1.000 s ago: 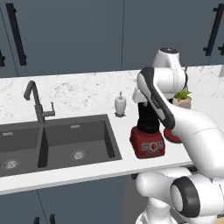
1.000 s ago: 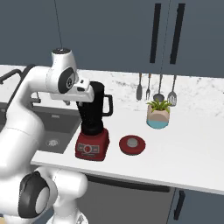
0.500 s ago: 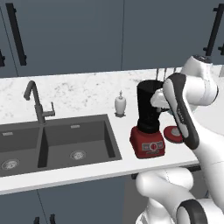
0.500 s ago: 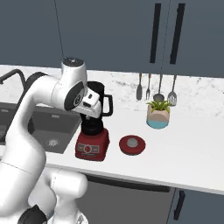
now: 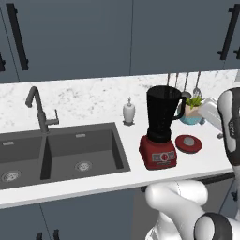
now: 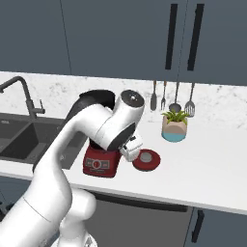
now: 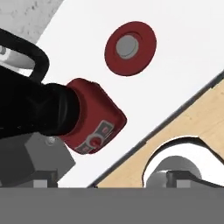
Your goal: Close the lid blender by securely placing the lid on top.
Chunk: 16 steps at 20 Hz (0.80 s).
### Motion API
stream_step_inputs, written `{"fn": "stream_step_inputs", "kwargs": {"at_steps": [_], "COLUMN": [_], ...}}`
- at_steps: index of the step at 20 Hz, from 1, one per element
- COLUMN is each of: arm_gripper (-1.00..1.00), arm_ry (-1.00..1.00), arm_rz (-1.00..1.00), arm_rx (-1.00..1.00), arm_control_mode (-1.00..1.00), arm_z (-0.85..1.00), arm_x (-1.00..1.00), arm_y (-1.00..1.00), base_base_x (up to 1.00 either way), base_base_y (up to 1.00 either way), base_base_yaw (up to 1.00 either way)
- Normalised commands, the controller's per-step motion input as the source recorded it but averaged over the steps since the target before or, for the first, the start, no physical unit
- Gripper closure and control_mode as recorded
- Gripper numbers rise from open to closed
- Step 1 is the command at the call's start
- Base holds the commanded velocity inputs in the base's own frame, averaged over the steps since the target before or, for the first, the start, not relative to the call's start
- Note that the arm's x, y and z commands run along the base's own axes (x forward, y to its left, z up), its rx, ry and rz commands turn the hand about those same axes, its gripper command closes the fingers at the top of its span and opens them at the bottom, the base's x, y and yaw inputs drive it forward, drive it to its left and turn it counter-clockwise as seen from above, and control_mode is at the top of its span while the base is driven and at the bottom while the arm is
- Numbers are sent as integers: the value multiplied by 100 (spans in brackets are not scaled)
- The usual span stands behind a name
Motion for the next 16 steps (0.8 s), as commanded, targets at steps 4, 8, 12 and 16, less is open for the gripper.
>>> {"fn": "stream_step_inputs", "kwargs": {"at_steps": [4, 8, 12, 16], "arm_gripper": [-100, -100, -100, -100], "arm_ry": [16, 7, 10, 17], "arm_rz": [-60, -44, -35, -20], "arm_rx": [35, 29, 18, 17], "arm_control_mode": [-100, -100, -100, -100], "arm_z": [-53, -68, -51, -29], "arm_x": [0, 21, 46, 52], "arm_y": [-74, -9, -1, -19], "base_base_x": [0, 0, 0, 0], "base_base_y": [0, 0, 0, 0], "base_base_yaw": [0, 0, 0, 0]}}
